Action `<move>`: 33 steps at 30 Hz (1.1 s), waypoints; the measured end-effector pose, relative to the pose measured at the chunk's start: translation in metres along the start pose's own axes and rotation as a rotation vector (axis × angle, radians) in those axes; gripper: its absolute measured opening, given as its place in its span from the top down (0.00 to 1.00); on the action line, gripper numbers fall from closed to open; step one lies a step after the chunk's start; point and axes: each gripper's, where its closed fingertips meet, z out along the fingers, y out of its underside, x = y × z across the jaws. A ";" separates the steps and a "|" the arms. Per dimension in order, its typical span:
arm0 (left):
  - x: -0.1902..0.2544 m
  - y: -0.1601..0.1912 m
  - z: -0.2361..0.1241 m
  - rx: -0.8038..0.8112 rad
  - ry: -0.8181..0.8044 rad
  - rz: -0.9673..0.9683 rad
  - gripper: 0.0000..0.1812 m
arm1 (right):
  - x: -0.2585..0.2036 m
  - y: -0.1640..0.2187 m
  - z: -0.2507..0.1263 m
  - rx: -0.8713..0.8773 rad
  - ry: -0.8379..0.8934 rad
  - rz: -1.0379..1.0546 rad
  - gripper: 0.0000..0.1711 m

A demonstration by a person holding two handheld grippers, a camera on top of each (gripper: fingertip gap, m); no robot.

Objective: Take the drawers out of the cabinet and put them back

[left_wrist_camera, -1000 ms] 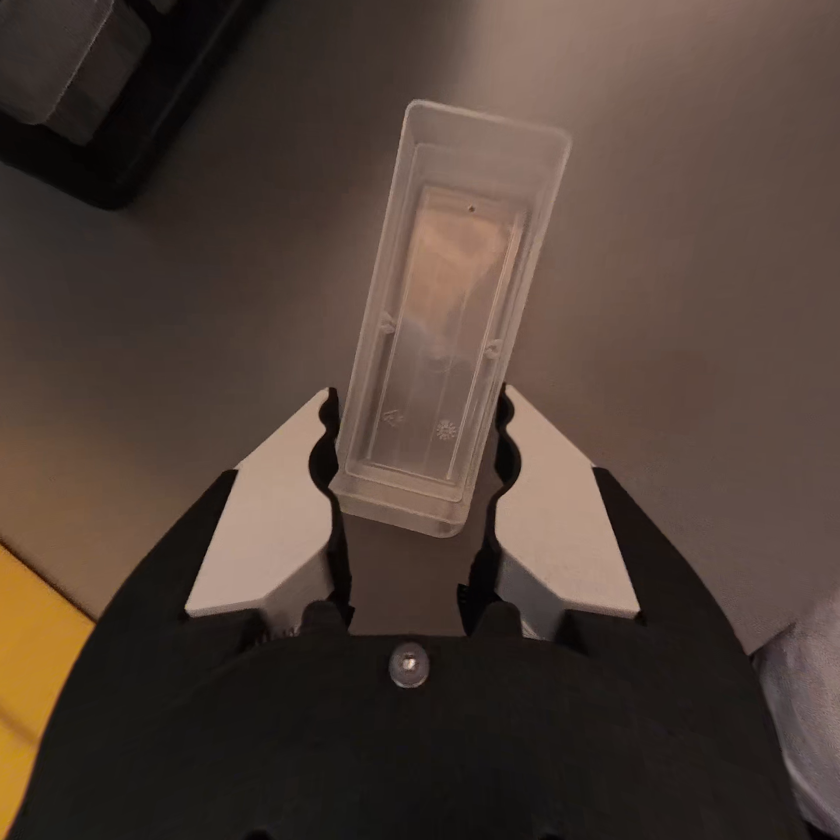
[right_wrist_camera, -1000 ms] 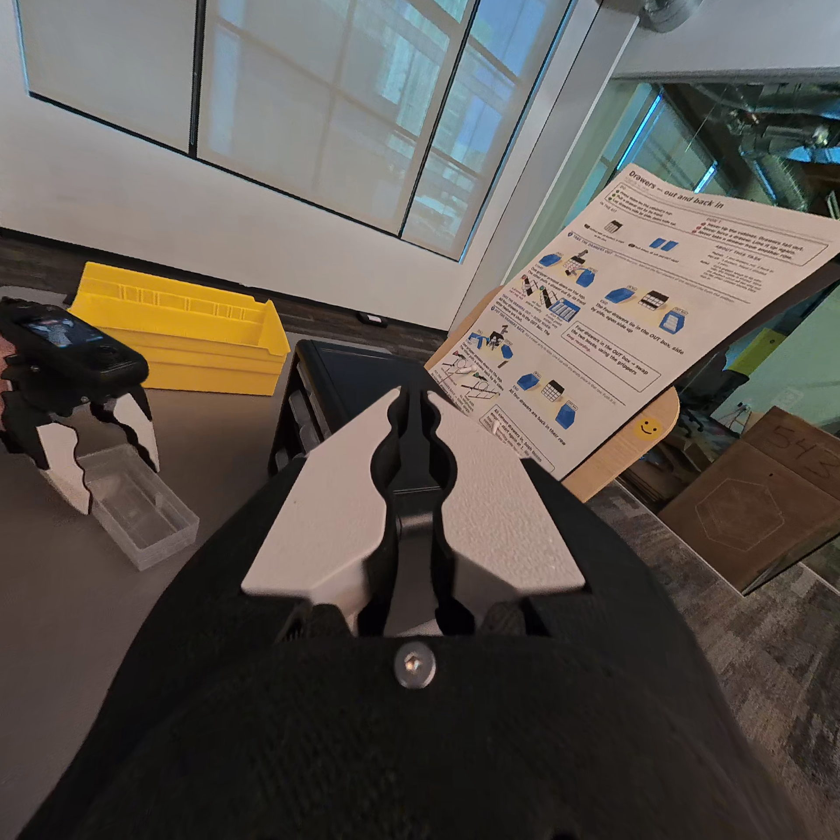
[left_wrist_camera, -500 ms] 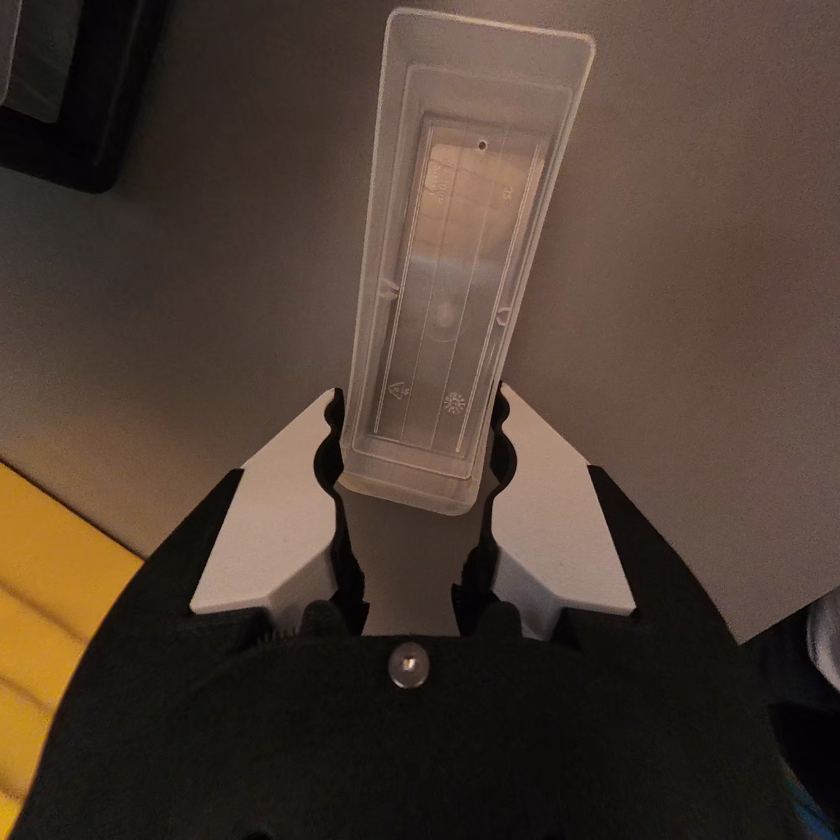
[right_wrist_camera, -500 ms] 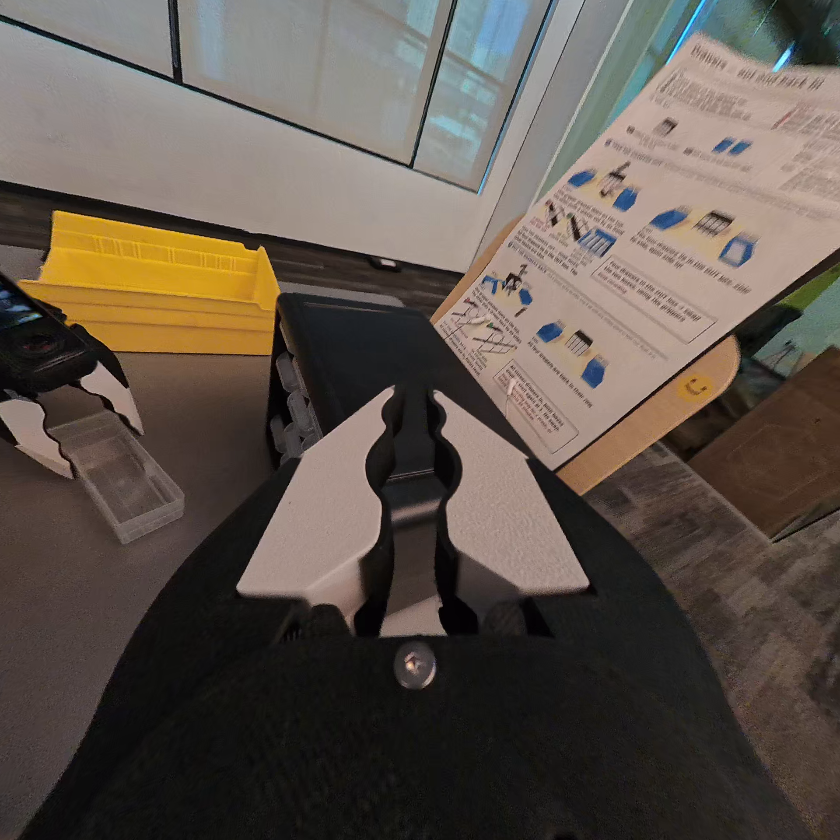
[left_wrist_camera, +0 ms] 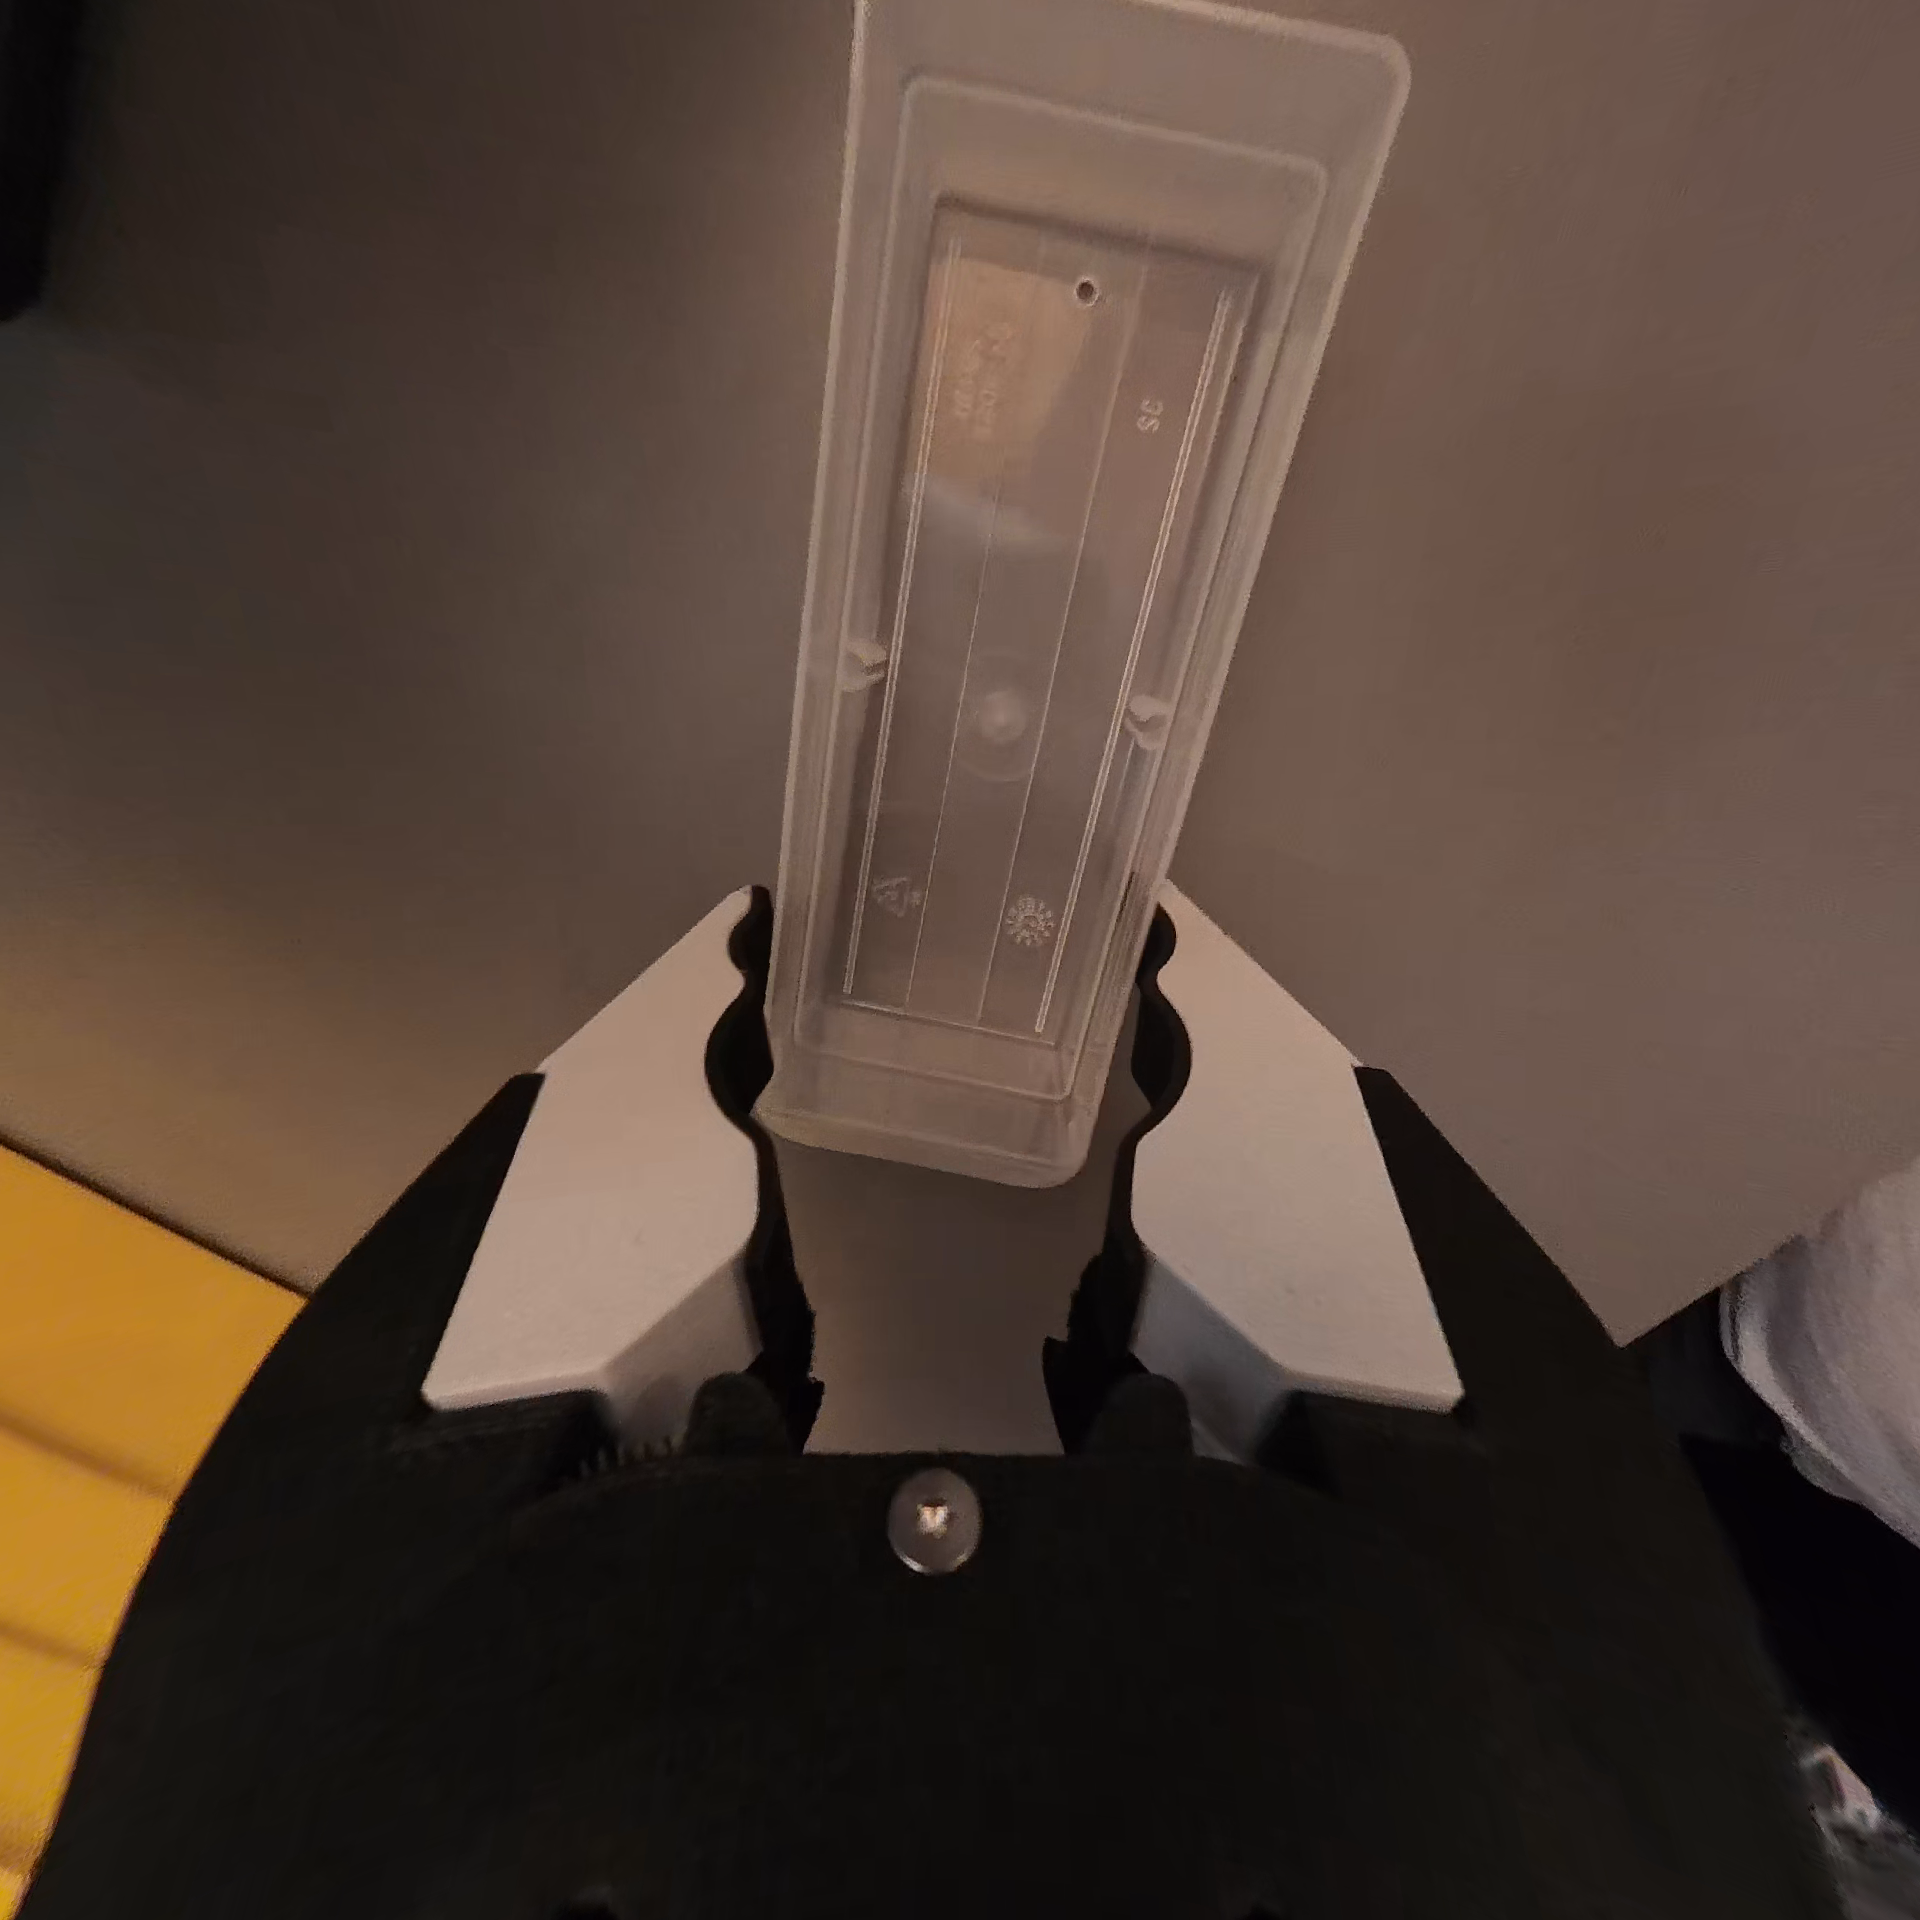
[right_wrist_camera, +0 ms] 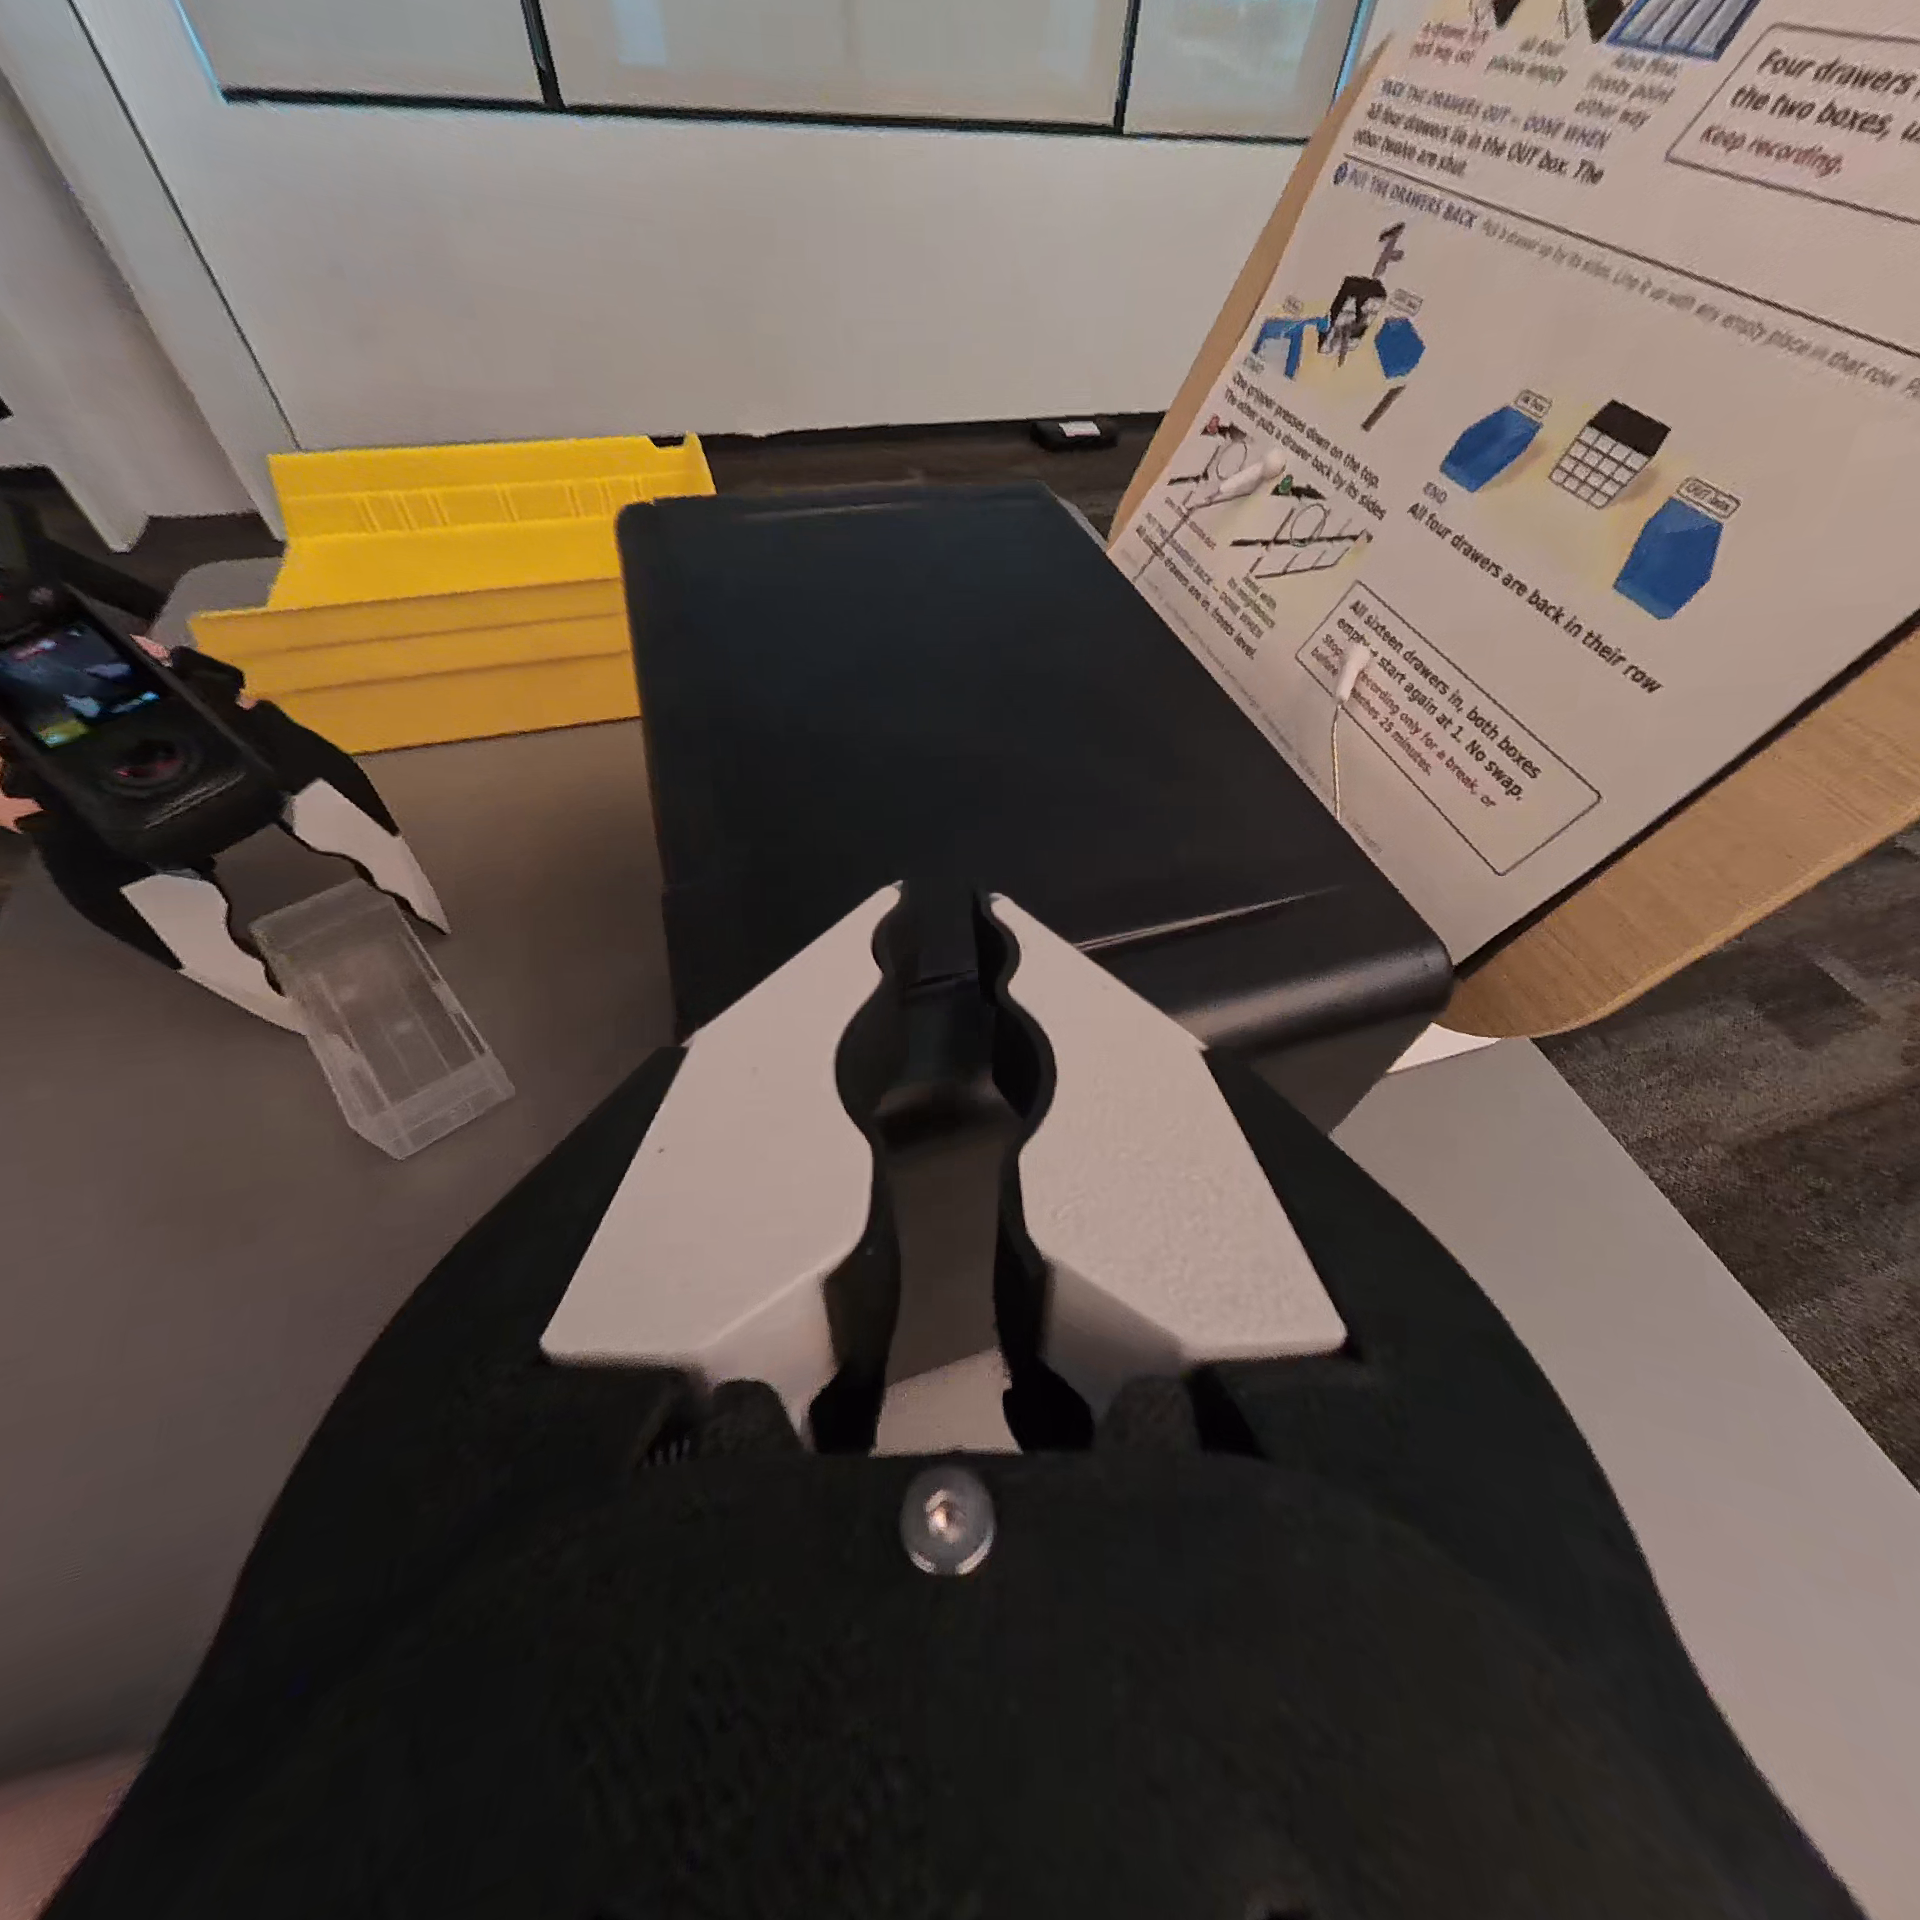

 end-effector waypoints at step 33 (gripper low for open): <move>-0.045 -0.035 -0.053 0.129 -0.127 -0.667 0.66 | 0.009 0.009 0.011 -0.073 0.029 -0.086 1.00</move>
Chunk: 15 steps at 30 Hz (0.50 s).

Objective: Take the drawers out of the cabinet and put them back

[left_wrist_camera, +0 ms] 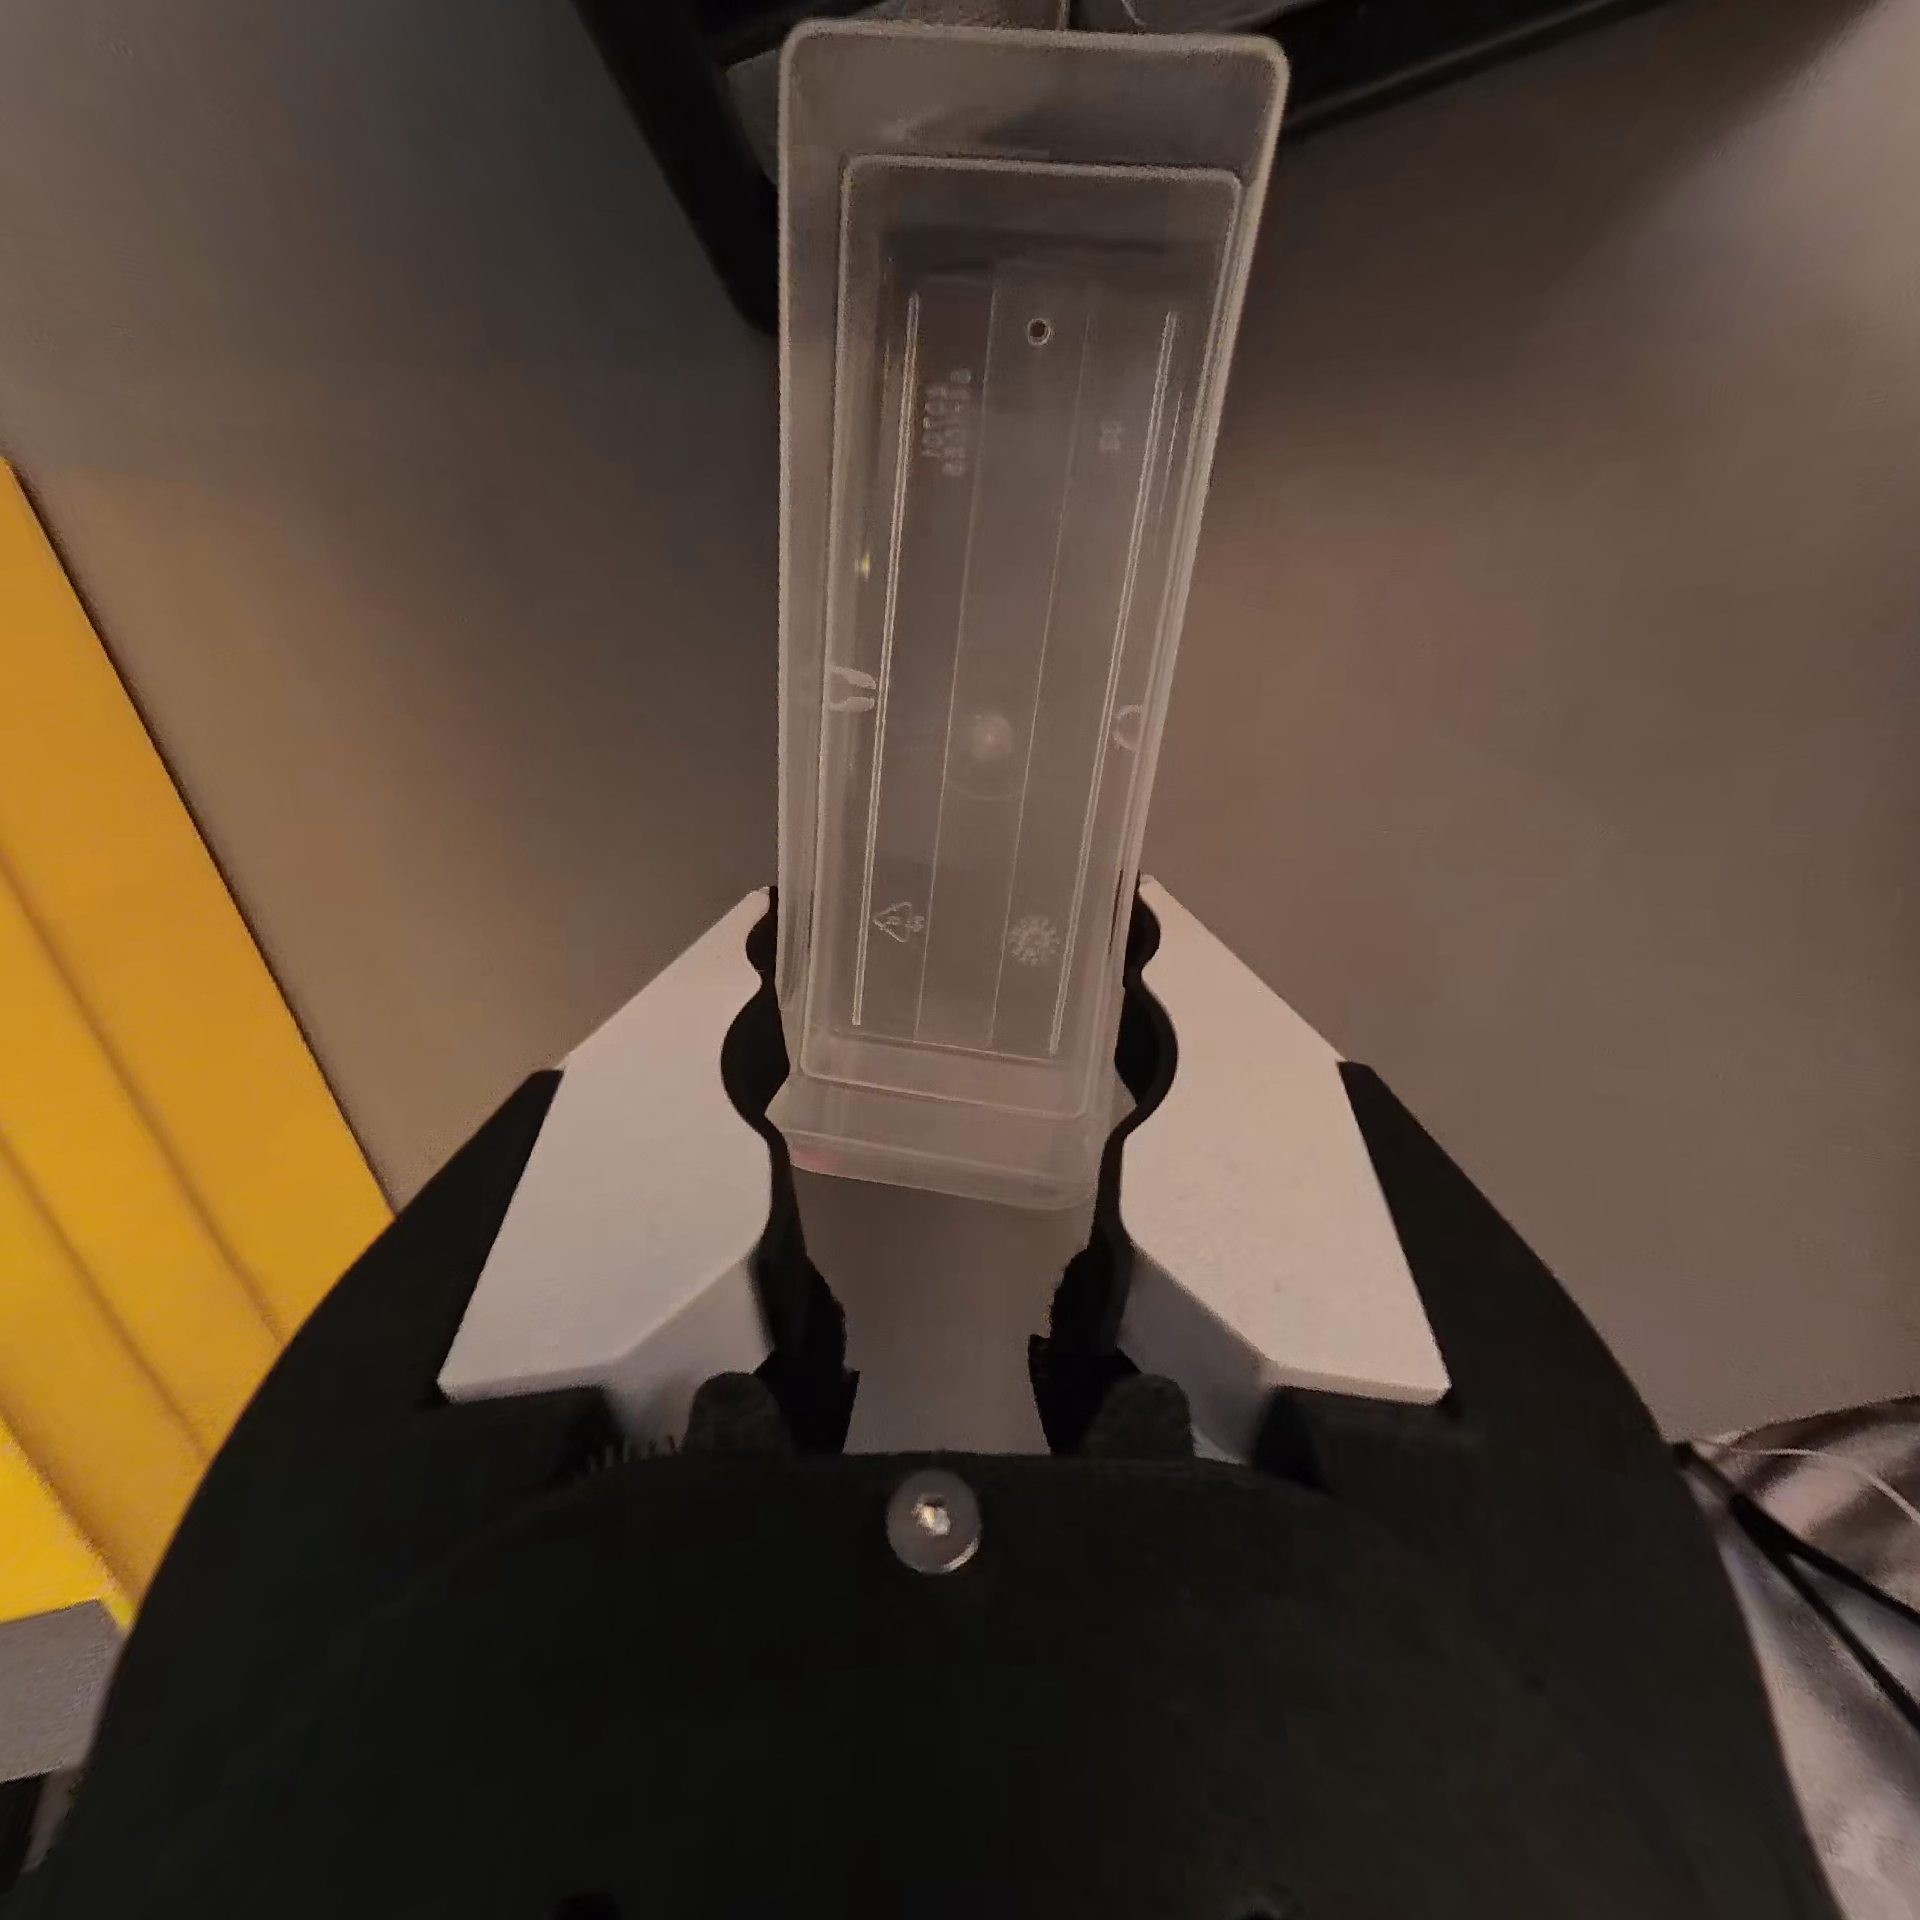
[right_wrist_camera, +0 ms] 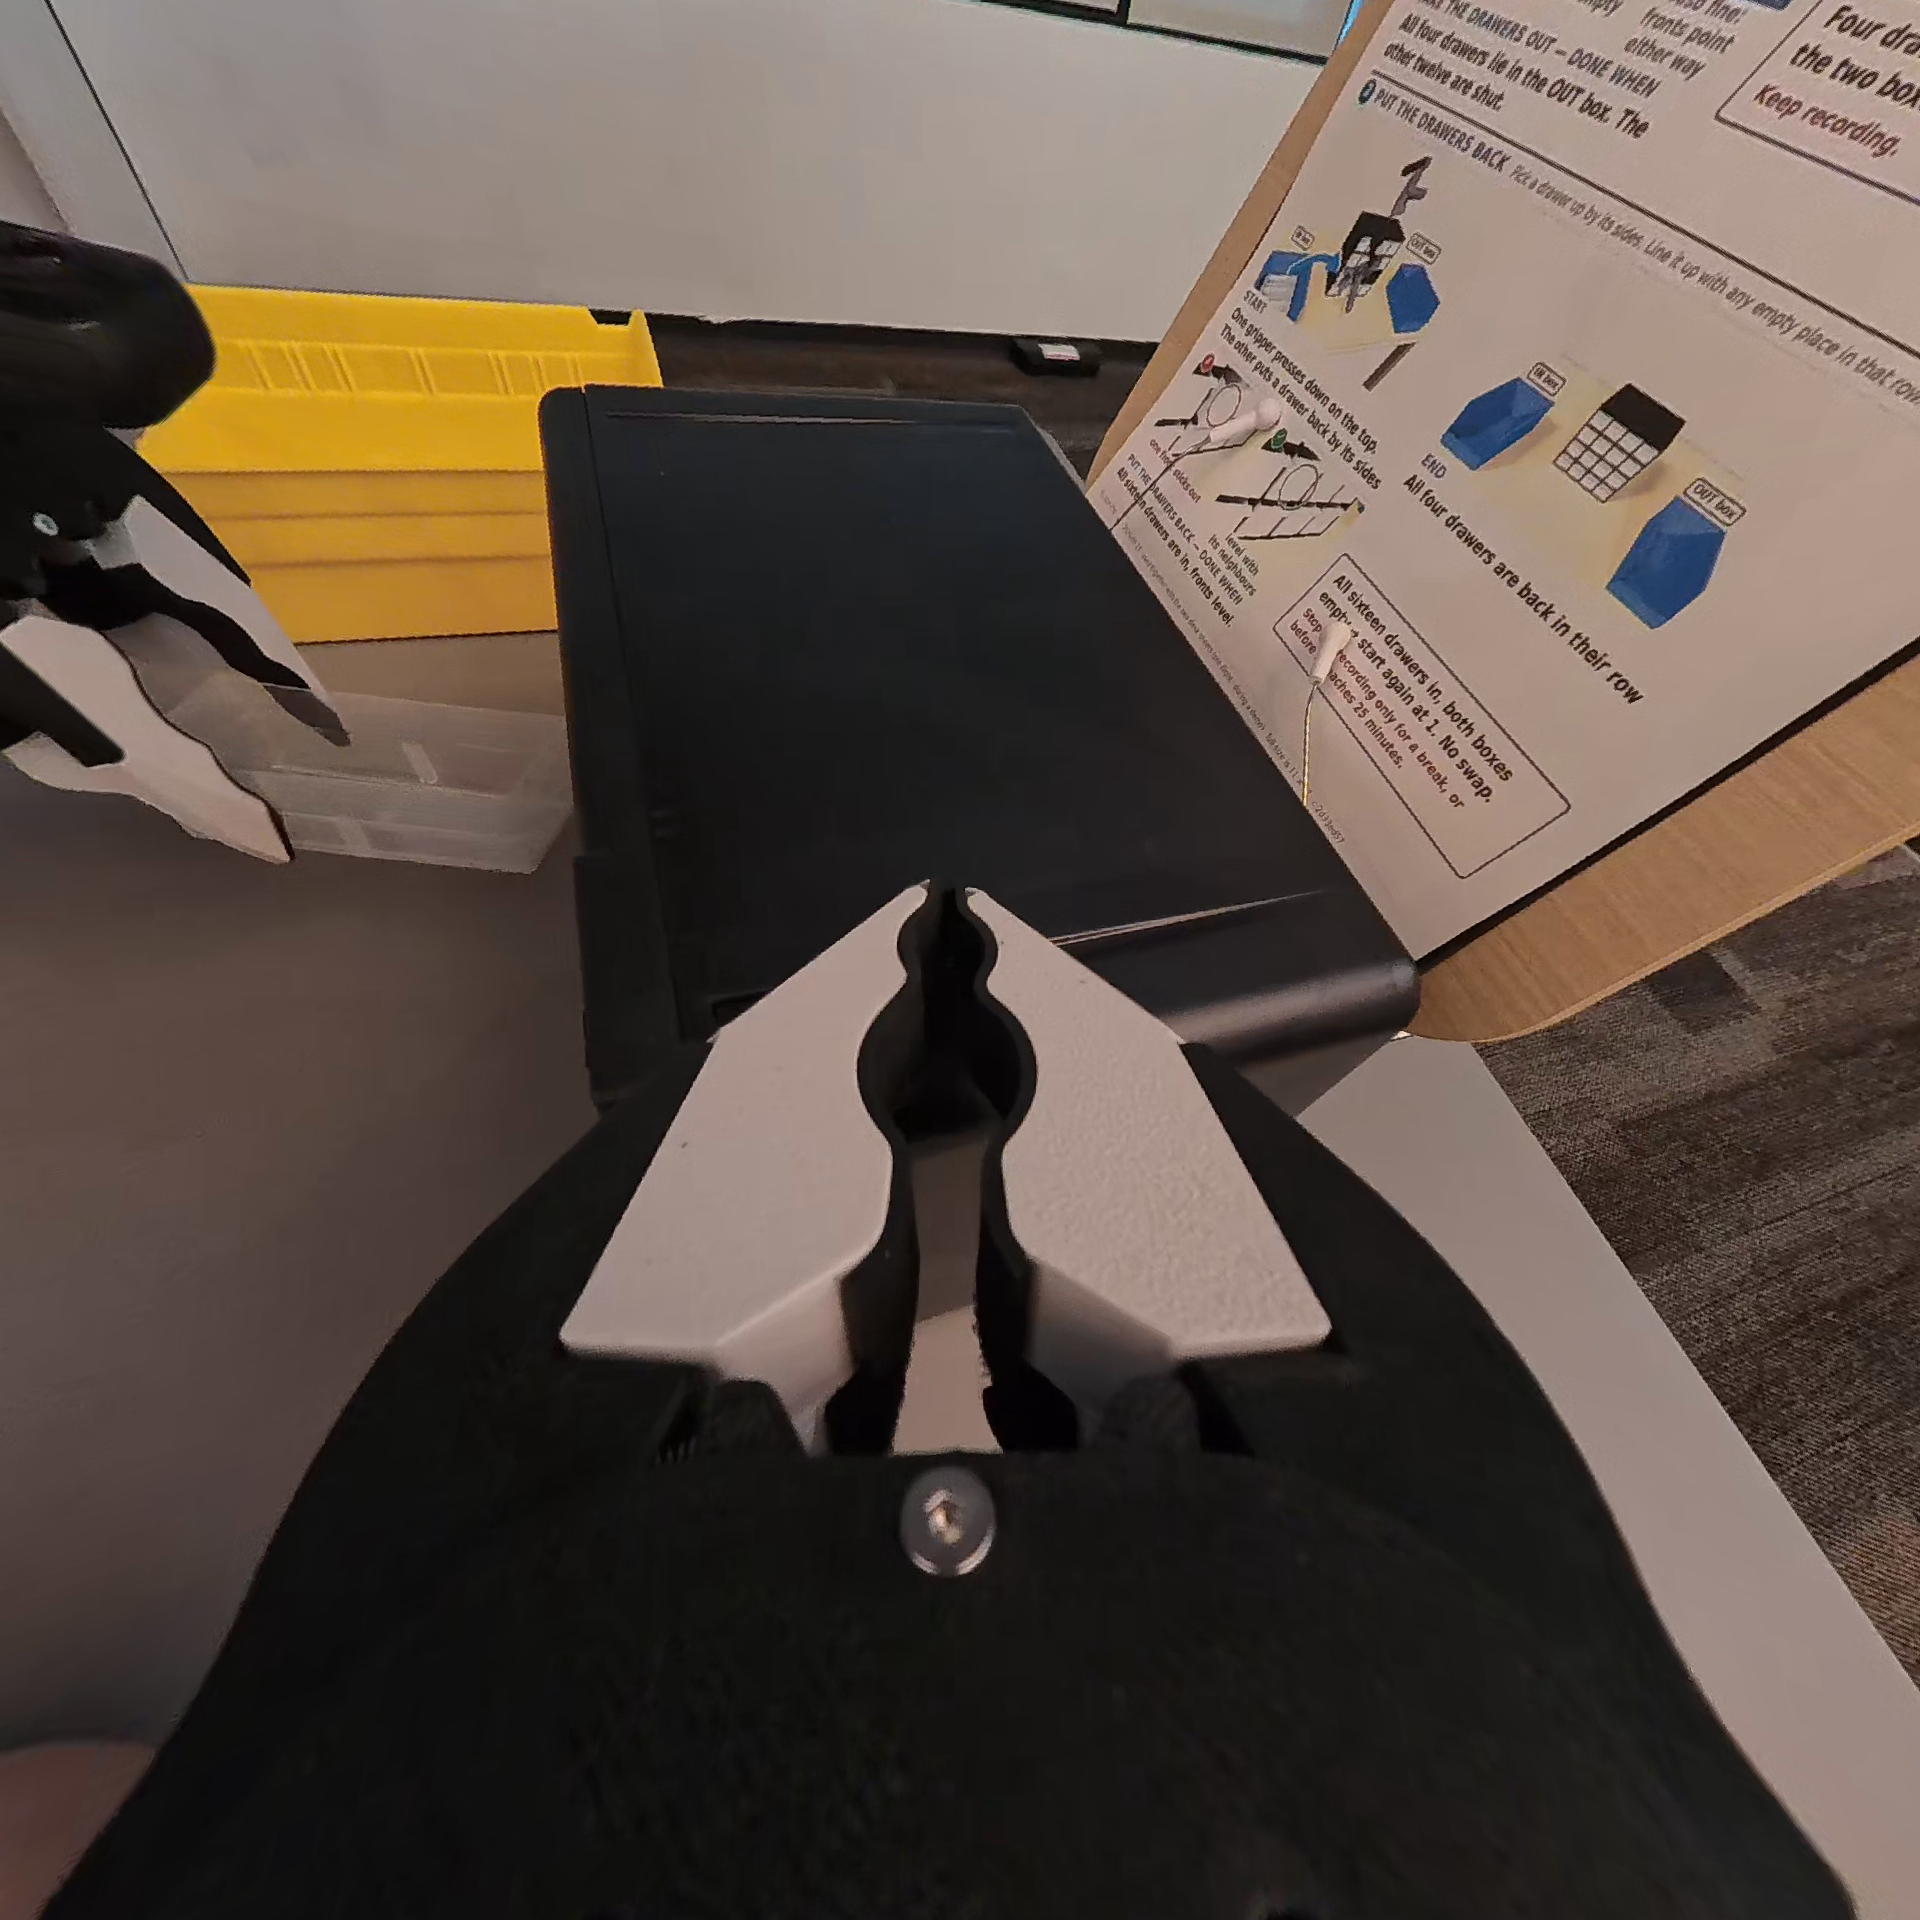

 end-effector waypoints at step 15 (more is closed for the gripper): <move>0.003 -0.027 0.014 -0.024 -0.003 -0.116 0.66 | 0.000 0.000 0.000 0.003 -0.010 0.034 1.00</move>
